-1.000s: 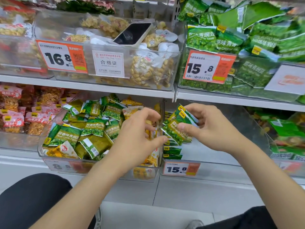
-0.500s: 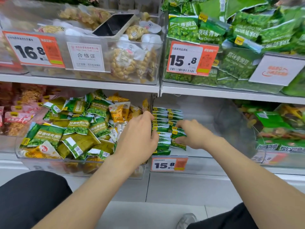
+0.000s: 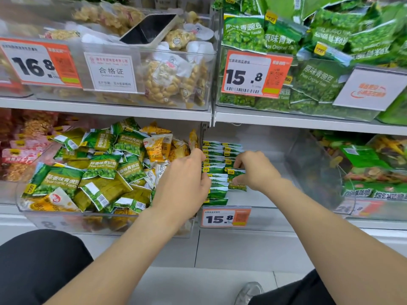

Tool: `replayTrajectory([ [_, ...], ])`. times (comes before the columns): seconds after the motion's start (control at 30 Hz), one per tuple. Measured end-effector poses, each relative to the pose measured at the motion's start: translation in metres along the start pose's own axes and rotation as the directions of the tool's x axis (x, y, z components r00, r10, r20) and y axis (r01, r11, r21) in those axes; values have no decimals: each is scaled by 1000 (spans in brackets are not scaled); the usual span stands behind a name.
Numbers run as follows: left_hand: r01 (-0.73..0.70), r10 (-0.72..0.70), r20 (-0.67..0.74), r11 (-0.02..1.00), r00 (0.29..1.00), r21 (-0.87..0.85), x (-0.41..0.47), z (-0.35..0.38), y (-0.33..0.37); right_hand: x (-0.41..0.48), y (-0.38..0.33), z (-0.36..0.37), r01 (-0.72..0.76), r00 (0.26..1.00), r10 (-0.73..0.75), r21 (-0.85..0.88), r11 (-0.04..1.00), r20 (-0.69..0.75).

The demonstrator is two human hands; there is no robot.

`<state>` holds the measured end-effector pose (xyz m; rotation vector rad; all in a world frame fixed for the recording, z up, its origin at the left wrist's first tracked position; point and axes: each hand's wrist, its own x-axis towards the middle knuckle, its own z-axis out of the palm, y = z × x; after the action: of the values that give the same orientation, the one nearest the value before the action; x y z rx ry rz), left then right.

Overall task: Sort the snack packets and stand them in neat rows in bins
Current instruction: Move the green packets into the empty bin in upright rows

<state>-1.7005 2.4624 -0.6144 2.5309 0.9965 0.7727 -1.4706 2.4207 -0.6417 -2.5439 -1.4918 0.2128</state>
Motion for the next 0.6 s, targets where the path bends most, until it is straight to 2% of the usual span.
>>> replayTrajectory([
  [0.1, 10, -10, 3, 1000, 1000, -12, 0, 0, 0, -4, -11, -6, -51, 998, 47, -72, 996, -50],
  [0.2, 8, -8, 5, 1000, 1000, -13, 0, -1, 1, -6, -21, -9, -52, 998, 46, -160, 986, -40],
  [0.37, -2, 2, 3, 1000, 1000, 0, 2, -2, 1, -7, -28, 11, 49, 998, -45, -128, 991, 34],
  [0.53, -43, 44, 38, 999, 998, -34, -1, -6, -4, -4, -23, 3, 46, 993, -33, -124, 991, 111],
  [0.6, -60, 63, 60, 997, 996, -47, -4, -13, -6, -10, -26, -7, 53, 994, -42, -117, 992, 99],
])
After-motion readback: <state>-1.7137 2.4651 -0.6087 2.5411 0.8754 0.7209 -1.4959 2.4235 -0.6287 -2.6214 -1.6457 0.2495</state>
